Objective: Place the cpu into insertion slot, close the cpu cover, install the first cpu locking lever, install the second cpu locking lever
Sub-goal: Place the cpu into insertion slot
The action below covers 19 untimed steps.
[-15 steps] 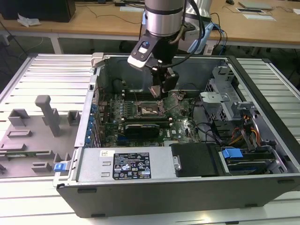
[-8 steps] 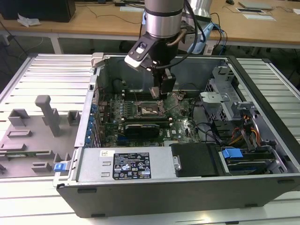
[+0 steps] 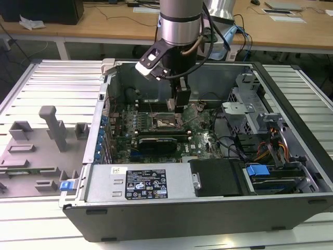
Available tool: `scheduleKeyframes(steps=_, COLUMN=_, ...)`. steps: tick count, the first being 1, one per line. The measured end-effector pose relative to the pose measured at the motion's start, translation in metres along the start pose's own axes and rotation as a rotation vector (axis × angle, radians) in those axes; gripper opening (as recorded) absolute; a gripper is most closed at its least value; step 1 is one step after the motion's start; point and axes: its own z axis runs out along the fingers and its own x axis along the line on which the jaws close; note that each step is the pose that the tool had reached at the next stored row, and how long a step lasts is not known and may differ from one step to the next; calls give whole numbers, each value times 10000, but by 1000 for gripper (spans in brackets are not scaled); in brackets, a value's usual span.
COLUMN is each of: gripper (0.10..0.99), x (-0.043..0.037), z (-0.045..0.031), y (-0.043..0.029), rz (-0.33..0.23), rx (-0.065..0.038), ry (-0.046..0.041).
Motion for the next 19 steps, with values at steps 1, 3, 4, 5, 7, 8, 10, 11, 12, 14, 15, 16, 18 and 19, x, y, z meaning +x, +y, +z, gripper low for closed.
scheduleKeyframes(steps=1, gripper=541, x=2, z=10, y=-13, rz=64, rx=-1, ry=-5)
scheduleKeyframes(steps=3, gripper=541, x=8, z=29, y=-33, rz=143, rx=-2, ry=-11)
scheduleKeyframes(steps=4, gripper=541, x=11, z=40, y=-40, rz=184, rx=-2, ry=-14)
scheduleKeyframes(steps=5, gripper=541, x=17, z=59, y=-53, rz=257, rx=-2, ry=-20)
scheduleKeyframes(steps=7, gripper=541, x=29, z=84, y=-71, rz=339, rx=-2, ry=-27)
scheduleKeyframes(steps=8, gripper=541, x=38, z=104, y=-84, rz=377, rx=-3, ry=-30)
scheduleKeyframes(steps=10, gripper=541, x=47, z=147, y=-110, rz=387, rx=-3, ry=-30)
scheduleKeyframes(steps=11, gripper=541, x=47, z=165, y=-117, rz=387, rx=-3, ry=-30)
scheduleKeyframes(steps=12, gripper=541, x=47, z=179, y=-121, rz=388, rx=-3, ry=-30)
scheduleKeyframes(steps=14, gripper=541, x=48, z=228, y=-130, rz=387, rx=-3, ry=-29)
scheduleKeyframes(steps=15, gripper=541, x=49, z=242, y=-132, rz=387, rx=-3, ry=-29)
scheduleKeyframes(steps=16, gripper=541, x=53, z=261, y=-137, rz=387, rx=-3, ry=-31)
scheduleKeyframes(steps=18, gripper=541, x=70, z=297, y=-154, rz=387, rx=-2, ry=-32)
scheduleKeyframes(steps=19, gripper=541, x=84, z=312, y=-166, rz=386, rx=-3, ry=-29)
